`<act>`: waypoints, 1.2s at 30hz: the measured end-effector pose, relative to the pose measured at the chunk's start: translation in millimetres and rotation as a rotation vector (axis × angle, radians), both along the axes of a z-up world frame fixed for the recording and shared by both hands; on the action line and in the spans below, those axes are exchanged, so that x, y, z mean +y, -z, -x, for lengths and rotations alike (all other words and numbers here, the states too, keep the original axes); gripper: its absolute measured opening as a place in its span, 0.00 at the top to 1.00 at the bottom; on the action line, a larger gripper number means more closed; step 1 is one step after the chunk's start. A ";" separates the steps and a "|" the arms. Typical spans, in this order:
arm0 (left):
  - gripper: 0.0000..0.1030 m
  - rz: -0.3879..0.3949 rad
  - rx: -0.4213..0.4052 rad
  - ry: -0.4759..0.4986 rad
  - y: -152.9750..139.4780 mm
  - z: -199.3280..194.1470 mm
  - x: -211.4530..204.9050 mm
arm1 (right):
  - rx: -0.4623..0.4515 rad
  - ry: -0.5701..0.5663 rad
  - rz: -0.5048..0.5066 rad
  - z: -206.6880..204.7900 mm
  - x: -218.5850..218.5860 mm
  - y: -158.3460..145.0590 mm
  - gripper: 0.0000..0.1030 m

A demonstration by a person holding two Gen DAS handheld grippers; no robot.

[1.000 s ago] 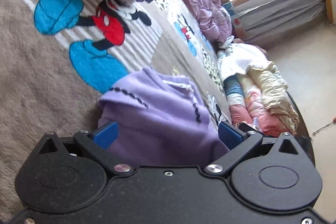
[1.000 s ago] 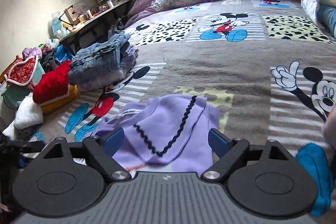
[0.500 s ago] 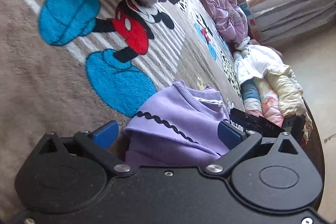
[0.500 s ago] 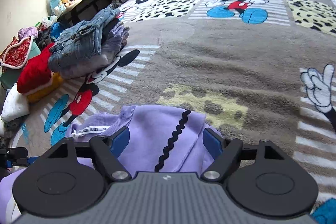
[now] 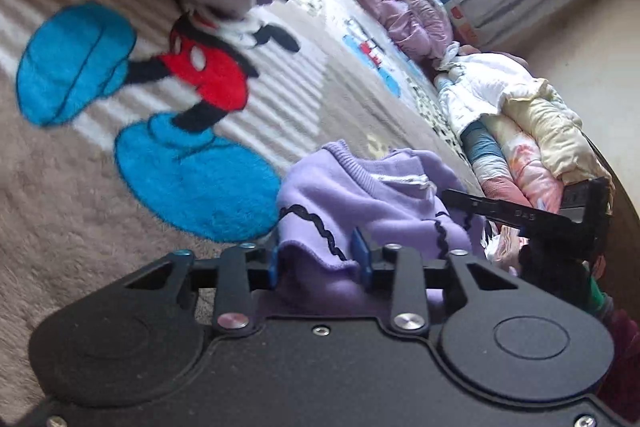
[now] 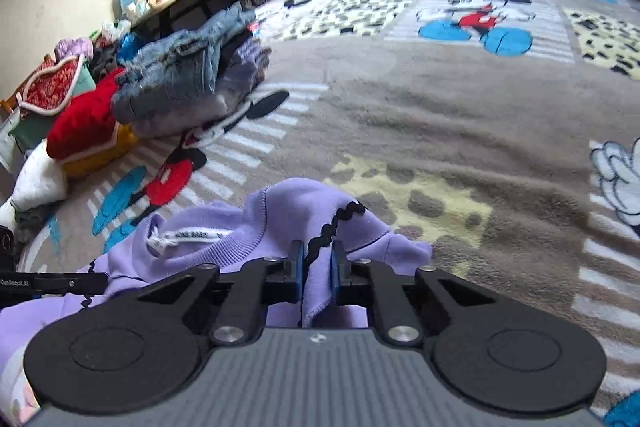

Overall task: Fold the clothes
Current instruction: 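Lift the sweatshirt with both grippers, unfolding it in the air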

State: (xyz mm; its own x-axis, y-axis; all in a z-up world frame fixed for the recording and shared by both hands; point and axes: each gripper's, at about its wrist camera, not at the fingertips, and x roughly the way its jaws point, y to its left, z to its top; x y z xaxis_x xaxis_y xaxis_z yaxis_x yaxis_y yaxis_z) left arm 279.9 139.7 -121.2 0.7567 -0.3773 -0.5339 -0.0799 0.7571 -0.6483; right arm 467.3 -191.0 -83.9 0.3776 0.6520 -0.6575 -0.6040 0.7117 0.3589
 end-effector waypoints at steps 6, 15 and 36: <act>0.79 -0.061 -0.106 0.046 -26.5 18.2 -12.8 | -0.090 0.063 -0.126 54.9 -31.5 -37.1 0.87; 0.79 -0.188 -0.280 0.168 -73.5 68.7 -45.8 | -0.202 0.177 -0.315 154.9 -83.1 -81.1 0.88; 0.30 -0.608 -0.361 0.505 -56.6 196.7 -135.5 | -0.352 0.367 -0.118 359.6 -149.9 -35.9 0.85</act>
State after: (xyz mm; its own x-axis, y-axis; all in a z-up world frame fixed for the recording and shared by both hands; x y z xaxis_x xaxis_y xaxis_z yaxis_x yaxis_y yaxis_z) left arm 83.3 4.2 -64.6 0.7373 -0.4412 -0.5117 0.4920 0.8696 -0.0409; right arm 107.7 -340.9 -48.0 0.7803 0.4972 -0.3793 -0.4206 0.8661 0.2700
